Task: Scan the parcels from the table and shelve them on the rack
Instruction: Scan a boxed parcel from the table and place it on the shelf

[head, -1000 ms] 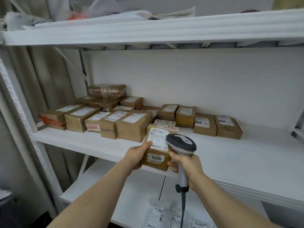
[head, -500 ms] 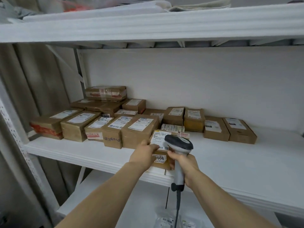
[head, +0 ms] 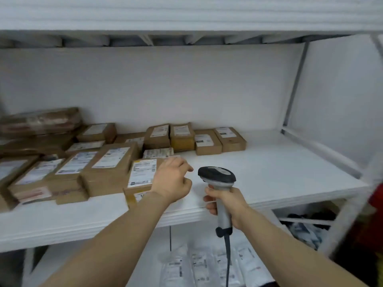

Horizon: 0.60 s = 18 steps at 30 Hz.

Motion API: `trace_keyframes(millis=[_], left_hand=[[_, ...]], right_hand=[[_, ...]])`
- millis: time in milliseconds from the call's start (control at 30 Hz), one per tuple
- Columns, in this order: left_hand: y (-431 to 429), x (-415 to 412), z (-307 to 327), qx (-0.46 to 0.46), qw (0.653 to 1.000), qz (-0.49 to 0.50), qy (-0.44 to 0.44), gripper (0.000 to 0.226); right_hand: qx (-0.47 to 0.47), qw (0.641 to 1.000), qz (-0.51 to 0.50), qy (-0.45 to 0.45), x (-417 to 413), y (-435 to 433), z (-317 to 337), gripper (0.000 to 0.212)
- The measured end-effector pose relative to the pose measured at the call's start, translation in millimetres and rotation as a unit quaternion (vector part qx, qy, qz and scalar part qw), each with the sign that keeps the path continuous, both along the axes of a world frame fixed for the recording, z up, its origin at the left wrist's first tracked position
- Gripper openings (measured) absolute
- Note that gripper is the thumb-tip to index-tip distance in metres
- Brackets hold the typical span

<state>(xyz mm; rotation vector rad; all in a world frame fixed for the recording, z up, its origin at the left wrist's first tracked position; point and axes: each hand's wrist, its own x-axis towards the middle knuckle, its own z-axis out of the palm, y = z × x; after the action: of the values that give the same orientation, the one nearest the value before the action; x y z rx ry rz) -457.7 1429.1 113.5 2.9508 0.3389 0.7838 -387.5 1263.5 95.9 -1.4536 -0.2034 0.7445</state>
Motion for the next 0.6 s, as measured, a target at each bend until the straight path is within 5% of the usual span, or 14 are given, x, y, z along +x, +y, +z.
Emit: trace_keyframes(millis=[300,600], left_hand=[[-250.6,126.5,-0.9,-0.05,0.977,-0.204,-0.02,0.033],[-566.9,199.2,-28.8,-0.067,0.907,-0.413,0.052,0.032]], right_hand=[[-0.078,0.979,-0.174,-0.069,50.5,-273.0,1.8,0.008],[-0.301,0.875,-0.367,-0.089,50.6,-622.2,-3.0,0.02]])
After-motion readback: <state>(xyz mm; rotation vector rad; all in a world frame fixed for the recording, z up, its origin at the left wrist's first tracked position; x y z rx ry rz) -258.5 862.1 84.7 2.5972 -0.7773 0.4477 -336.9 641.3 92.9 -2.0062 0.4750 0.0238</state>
